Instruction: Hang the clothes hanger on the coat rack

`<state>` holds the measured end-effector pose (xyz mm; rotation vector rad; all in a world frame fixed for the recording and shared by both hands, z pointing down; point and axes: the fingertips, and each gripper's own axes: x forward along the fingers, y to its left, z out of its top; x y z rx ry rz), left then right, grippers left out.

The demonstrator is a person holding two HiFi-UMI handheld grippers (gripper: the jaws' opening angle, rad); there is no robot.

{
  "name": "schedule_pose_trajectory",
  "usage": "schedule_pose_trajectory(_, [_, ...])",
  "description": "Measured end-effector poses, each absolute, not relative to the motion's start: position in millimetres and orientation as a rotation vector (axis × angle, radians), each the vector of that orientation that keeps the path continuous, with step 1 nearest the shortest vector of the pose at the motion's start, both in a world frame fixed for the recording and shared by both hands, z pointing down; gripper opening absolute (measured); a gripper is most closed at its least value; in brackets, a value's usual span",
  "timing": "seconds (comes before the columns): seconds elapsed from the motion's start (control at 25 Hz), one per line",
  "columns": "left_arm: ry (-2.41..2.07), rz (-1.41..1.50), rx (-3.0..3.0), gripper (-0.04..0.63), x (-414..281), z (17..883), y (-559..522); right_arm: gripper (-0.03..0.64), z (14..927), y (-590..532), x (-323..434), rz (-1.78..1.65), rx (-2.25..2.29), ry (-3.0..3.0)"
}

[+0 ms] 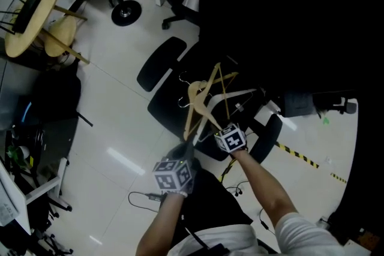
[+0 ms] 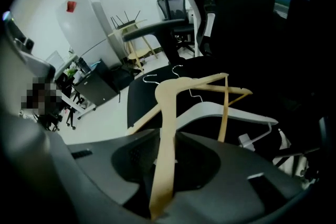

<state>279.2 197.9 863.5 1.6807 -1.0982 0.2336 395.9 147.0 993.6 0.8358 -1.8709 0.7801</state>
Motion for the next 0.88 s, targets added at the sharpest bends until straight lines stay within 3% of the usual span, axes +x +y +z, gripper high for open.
schedule_pose_trajectory(0.48, [-1.121, 0.202, 1.830, -0.003, 225, 771, 156, 0.104, 850, 166, 363, 1.030, 1.004, -2.094])
schedule_pose_trajectory(0.88, [-1.137, 0.174, 2.072, -0.003, 106, 648, 111, 0.104, 655, 156, 236, 1.121, 1.105, -2.374])
